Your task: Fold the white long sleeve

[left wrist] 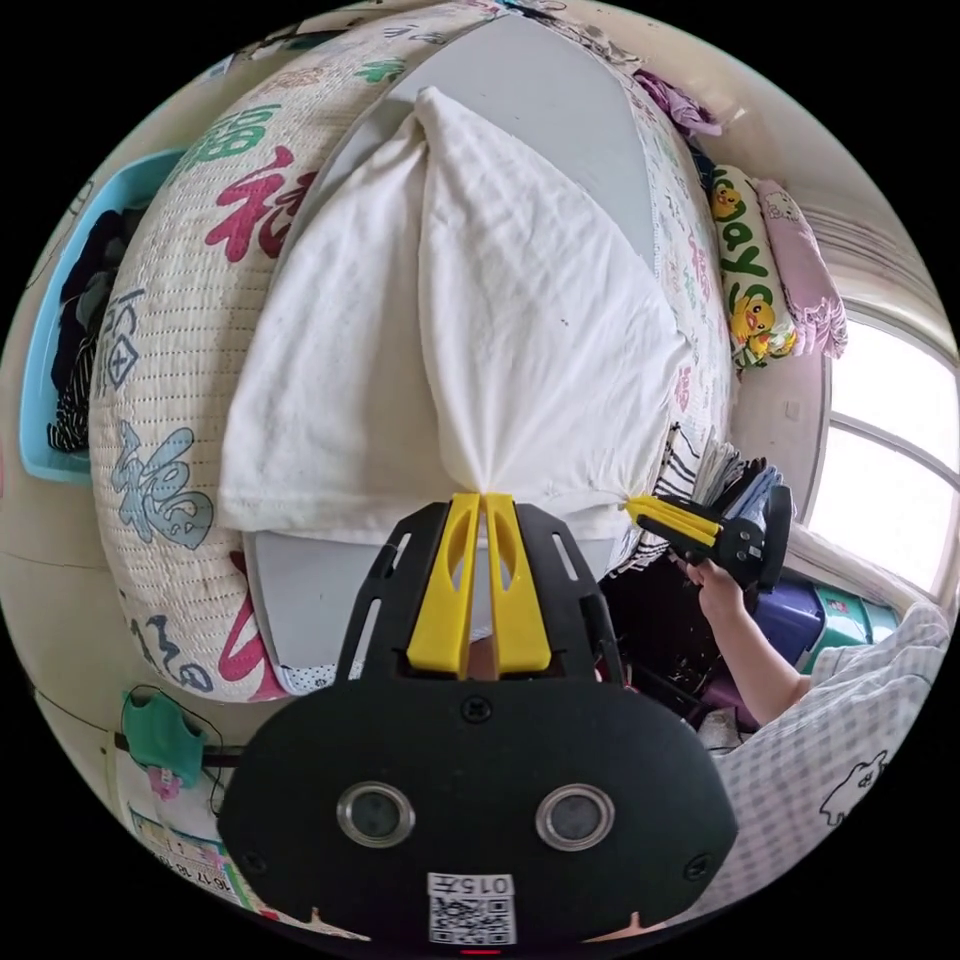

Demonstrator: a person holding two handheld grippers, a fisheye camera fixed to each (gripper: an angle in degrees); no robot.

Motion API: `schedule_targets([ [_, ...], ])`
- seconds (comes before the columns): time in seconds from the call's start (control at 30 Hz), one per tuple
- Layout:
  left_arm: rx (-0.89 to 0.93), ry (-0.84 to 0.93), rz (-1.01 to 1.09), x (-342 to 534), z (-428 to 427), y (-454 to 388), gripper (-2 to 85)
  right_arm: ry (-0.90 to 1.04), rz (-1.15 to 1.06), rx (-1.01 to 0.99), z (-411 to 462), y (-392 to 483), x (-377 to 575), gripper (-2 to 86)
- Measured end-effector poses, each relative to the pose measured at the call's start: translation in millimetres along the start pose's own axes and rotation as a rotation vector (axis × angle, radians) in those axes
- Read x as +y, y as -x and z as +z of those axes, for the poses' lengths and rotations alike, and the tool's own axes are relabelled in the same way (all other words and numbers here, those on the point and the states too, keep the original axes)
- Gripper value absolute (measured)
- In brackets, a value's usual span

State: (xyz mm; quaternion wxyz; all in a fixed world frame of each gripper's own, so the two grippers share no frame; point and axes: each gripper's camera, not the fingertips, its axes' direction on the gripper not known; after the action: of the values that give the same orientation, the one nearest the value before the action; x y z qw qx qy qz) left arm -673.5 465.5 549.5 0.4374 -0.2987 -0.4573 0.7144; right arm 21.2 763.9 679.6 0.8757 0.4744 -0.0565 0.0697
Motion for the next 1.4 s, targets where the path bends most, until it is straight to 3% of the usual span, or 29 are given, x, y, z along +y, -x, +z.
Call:
schedule_targets([
  [0.3,-0.131,0.058,0.022,1.5,25.0,-35.2,-0.3,0.053,0.031,0.000,22.1,3.6,10.9,1.7],
  [0.5,-0.210,0.089,0.022,-1.5,41.2,-60.5,2.6,0.007,0.197,-0.186,20.7,-27.6,18.9,4.9],
  [0.63,-0.294,0.079,0.028,-2.1,20.0,-82.7,6.7,-0.091,0.426,-0.396,12.4,-68.9,58.0,5.8],
  [0.83,-0.380,-0.046,0.328,-43.2,-3.5,-186.7,8.0,-0.210,0.755,-0.469,21.4,-120.9,125.3,10.0],
  [1.07,-0.233,0.002,0.726,-148.7,90.0,-361.6,9.5,-0.222,0.846,-0.490,49.5,-140.4,138.1,11.5],
  [1.23,-0.246,0.097,0.755,-200.7,152.4,-434.5,10.6,-0.191,0.830,-0.533,64.3,-140.9,133.1,10.2],
  [1.4,-0.516,0.249,0.781,-216.8,201.6,-459.5,9.5,-0.162,0.837,-0.502,69.7,-139.6,129.5,3.1],
])
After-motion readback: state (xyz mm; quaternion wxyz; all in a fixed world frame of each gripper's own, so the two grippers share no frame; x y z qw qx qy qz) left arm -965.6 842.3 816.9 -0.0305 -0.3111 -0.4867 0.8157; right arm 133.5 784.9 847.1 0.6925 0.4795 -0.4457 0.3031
